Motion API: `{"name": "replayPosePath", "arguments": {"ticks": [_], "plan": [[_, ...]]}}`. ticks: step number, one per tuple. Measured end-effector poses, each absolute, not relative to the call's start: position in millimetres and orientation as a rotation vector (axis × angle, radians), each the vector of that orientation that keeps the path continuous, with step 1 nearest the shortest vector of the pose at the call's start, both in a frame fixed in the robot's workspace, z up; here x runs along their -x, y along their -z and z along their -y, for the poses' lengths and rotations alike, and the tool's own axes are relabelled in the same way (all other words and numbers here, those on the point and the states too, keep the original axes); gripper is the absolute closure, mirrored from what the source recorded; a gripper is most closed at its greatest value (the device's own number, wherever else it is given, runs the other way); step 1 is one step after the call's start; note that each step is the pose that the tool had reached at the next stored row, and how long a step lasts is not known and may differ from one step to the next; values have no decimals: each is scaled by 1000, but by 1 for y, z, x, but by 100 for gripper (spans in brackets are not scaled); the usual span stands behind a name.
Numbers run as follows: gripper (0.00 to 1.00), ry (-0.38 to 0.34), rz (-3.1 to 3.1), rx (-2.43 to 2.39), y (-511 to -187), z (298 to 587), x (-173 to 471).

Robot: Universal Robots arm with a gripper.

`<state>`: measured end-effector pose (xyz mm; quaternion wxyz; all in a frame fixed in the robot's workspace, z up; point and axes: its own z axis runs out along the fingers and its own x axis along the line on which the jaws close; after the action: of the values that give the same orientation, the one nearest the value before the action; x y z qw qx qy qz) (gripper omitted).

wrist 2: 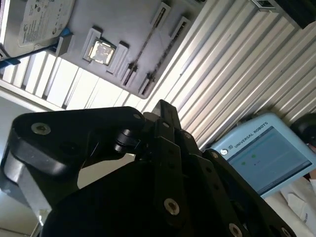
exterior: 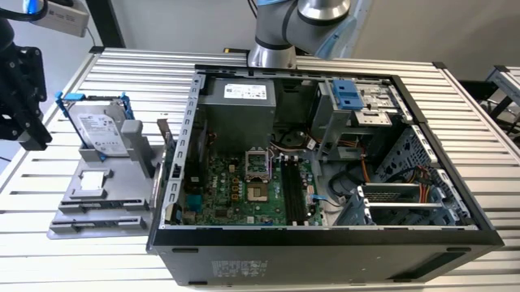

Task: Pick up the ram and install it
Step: 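Pick up the ram and move it above insertion slot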

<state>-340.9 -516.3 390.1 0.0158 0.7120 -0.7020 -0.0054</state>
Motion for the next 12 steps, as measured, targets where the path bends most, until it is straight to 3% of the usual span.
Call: {"name": "replayPosePath", "arguments": {"ticks": [12], "plan": [[0, 11, 2187, -2218, -389, 516, 342]]}}
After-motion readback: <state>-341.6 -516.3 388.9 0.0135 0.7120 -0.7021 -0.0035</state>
